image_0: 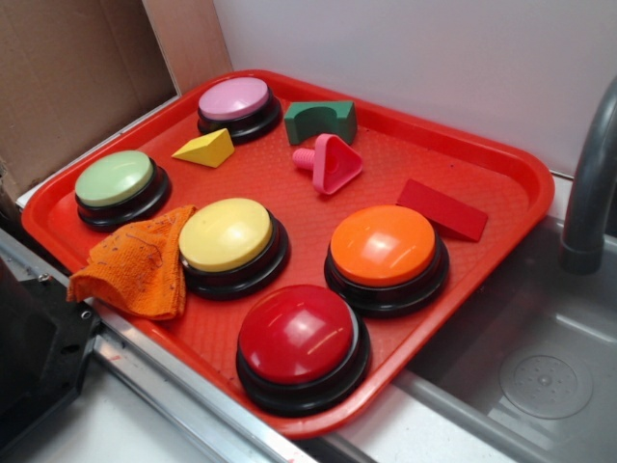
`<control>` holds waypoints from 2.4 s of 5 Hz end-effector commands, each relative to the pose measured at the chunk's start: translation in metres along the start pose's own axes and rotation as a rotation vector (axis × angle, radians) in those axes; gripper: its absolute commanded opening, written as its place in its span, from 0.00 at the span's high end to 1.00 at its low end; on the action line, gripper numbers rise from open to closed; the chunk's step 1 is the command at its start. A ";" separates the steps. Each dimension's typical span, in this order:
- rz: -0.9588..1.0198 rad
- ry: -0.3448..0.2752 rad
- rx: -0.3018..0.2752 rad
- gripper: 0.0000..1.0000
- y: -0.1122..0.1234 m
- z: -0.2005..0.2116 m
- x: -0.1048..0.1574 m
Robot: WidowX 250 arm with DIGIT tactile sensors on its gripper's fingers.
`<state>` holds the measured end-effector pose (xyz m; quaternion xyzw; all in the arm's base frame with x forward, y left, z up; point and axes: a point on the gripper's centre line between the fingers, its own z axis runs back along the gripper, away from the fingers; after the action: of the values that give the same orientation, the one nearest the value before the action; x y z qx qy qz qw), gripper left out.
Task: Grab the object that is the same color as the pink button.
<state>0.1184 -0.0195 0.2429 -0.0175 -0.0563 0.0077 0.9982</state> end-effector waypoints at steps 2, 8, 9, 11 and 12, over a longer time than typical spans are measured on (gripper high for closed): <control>-0.016 -0.053 0.021 0.00 -0.002 -0.018 0.026; 0.107 0.033 0.158 0.00 -0.018 -0.207 0.177; 0.074 0.078 0.179 0.00 -0.023 -0.223 0.175; 0.044 0.124 0.198 0.07 -0.026 -0.244 0.157; 0.010 0.144 0.176 1.00 -0.019 -0.244 0.155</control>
<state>0.2985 -0.0530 0.0106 0.0729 0.0326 0.0139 0.9967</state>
